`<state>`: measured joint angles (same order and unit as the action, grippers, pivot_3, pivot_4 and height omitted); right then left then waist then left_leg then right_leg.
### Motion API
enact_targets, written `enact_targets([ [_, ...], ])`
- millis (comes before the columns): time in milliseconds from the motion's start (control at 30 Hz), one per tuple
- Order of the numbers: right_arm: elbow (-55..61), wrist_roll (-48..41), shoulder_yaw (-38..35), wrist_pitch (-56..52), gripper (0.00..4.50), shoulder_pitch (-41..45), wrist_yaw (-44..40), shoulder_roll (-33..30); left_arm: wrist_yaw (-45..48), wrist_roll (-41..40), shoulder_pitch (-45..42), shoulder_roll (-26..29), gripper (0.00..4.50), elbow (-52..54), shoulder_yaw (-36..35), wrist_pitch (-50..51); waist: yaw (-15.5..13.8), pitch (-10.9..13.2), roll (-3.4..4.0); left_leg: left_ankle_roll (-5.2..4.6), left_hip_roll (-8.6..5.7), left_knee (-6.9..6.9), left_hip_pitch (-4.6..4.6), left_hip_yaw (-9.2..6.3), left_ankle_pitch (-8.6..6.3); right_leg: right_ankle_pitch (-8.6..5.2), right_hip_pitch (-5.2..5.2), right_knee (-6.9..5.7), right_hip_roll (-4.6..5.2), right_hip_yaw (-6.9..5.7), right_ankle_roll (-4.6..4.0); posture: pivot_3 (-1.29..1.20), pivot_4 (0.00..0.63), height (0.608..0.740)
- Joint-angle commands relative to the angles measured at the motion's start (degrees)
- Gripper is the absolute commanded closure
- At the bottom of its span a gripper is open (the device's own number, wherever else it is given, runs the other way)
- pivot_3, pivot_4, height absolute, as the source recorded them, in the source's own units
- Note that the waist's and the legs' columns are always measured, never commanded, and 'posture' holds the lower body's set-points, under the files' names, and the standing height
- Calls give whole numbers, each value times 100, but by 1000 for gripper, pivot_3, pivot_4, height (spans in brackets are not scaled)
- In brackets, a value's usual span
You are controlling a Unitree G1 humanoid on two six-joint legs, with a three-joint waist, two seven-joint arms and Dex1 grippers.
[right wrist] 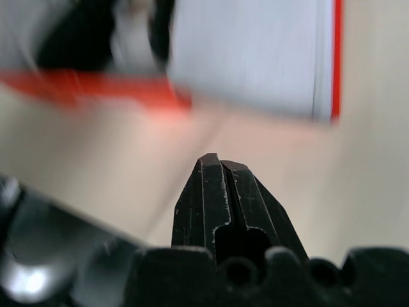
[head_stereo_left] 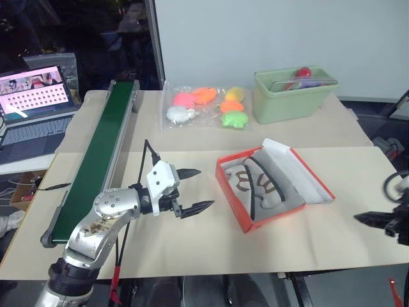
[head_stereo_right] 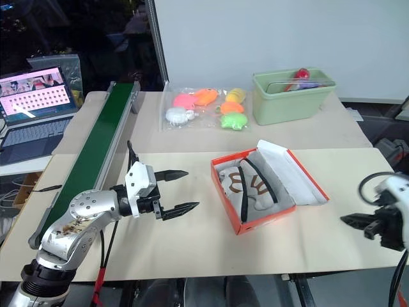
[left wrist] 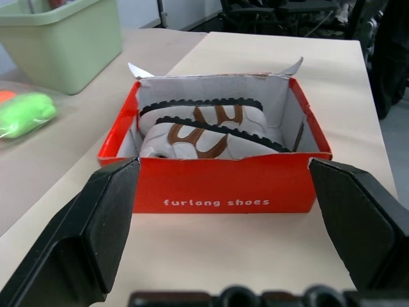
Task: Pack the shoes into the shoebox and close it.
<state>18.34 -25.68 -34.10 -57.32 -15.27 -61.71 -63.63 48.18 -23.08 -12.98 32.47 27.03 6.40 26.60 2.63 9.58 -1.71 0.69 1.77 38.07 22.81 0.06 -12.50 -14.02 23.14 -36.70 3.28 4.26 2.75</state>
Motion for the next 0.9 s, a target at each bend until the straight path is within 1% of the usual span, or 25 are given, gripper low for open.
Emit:
enact_targets([
  [33, -176, 354, 705, 449, 4422, 276, 498, 163, -17, -53, -82, 9, 0, 162, 3, -7, -3, 0, -1, 0, 0, 0, -3, 0, 0, 0, -2, 0, -1, 0, 0, 0, 150, 729],
  [133, -551, 626, 1261, 540, 4422, 659, 1120, 558, -20, -39, -91, 11, 0, 161, 8, -20, -22, 0, -1, 0, 0, 0, 0, -3, 0, -1, 1, 0, -1, -2, -1, 0, 150, 729],
  [233, -882, 789, 1604, 553, 4422, 987, 1589, 949, -18, -24, -113, 18, 0, 126, 4, -29, -34, 0, 1, 0, -5, -1, 12, -4, 0, -2, 8, 2, 3, 0, 1, 0, 150, 729],
  [333, -1091, 817, 1753, 453, 4422, 1204, 1912, 1286, -9, -24, -142, 26, 0, 99, -3, -31, -49, 0, 1, -1, -6, -2, 18, -8, -1, -3, 11, 2, 4, -3, 1, 0, 150, 729],
  [433, -1484, 1097, 2060, 556, 4422, 1353, 2390, 1616, 1, -39, -207, 30, 0, 70, -14, -16, -52, 0, 1, -1, -6, -3, 17, -8, -1, -3, 9, 3, 5, -4, 1, 0, 150, 729],
  [533, -1769, 1032, 2066, 495, 4422, 1624, 2682, 2082, 2, -26, -244, 33, 0, 20, -22, -29, -31, -4, -10, -1, -5, -3, 11, -9, -1, -4, 4, 3, 3, -5, 2, 0, 150, 729],
  [567, -1909, 999, 2027, 470, 4422, 1752, 2797, 2262, -1, -23, -256, 32, 0, 5, -23, -38, -2, -8, -23, -1, -4, -2, 7, -8, -1, -3, 0, 6, 2, -5, 2, 0, 150, 729],
  [667, -2490, 837, 1532, 522, 4422, 2271, 3361, 2938, -29, -16, -275, 14, 0, 2, -1, -32, 81, -27, -82, -1, 7, -2, -13, -6, -1, 3, -15, 6, -6, 0, -3, 0, 150, 729],
  [733, -2655, 832, 1374, 647, 4422, 2427, 3546, 3183, -41, -14, -281, 7, 0, 8, 9, -24, 116, -26, -88, 0, 6, -3, -46, -6, -1, 4, -51, 14, -5, 1, -3, 0, 150, 729],
  [800, -2853, 584, 974, 585, 4422, 2666, 3802, 3576, -57, -14, -277, 1, 0, 25, 12, -17, 127, -26, -88, 0, 7, -3, -68, -6, -2, 4, -80, 27, -5, -1, -3, 0, 150, 729],
  [900, -3120, 44, 394, 327, 4422, 3048, 4032, 4182, -78, -12, -278, -1, 0, 31, 9, -14, 150, -27, -88, 0, 14, -6, -65, -7, -2, 22, -85, 50, -9, -2, -2, 0, 150, 729],
])
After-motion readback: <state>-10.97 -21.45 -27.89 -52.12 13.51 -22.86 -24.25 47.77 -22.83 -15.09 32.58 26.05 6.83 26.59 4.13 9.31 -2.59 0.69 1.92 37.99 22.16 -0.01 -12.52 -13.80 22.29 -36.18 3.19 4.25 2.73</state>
